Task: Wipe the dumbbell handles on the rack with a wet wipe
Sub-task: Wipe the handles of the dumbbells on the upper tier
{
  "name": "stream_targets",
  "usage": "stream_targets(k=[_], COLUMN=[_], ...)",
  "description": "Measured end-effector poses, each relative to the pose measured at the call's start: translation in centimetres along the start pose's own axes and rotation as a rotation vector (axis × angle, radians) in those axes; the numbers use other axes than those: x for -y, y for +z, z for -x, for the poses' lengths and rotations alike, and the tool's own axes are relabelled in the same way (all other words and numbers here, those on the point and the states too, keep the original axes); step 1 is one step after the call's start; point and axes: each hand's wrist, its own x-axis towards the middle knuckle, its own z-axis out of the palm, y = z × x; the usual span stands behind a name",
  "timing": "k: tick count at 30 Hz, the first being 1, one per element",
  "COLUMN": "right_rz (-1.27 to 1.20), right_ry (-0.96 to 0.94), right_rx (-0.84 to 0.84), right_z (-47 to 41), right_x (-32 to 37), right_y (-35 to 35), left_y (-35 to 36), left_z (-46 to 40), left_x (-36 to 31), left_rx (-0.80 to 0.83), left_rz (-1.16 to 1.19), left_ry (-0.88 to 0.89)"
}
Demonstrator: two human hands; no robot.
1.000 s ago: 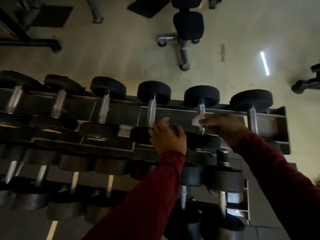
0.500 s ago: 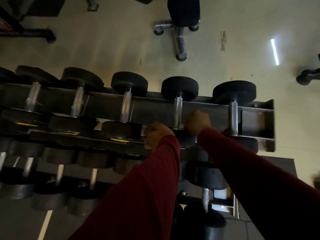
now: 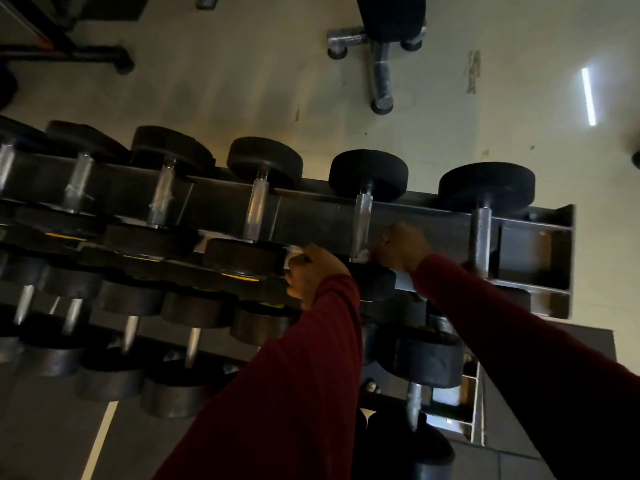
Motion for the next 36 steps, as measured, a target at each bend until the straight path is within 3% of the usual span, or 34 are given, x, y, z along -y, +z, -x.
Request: stream_targets(k=[5, 11, 19, 26, 31, 36], right_rz=[-0.050, -0.200, -0.098, -0.156, -0.040, -0.147], right_ry=[0.010, -0.006, -0.045, 0.010, -0.039, -0.104], right_rx=[0.078, -0.038, -0.326, -0.077, -0.186, -0.220], right_z=[-0.4, 1.7, 0.2, 0.1, 0.0, 1.3], right_x=[-0.3, 0.2, 5.1, 1.3, 2.8, 2.5], right_y=[0.7, -0.4, 2.7, 0.2, 1.4, 1.3], left_y=[-0.1, -0.4, -1.0, -1.0, -1.0, -0.9], left_z=[0.0, 0.2, 0.2, 0.6, 0.5, 0.5], left_x=[-0.1, -0.2, -0.3, -0.2, -0.3, -0.2], left_rx=[-0.002, 0.014, 0.041, 0.037, 0.016, 0.034], left_rz=[0.026, 0.072, 0.181, 0.214, 0.216, 0.202], left_ry=[-0.034, -0.053, -0.153, -0.110, -0.119, -0.101])
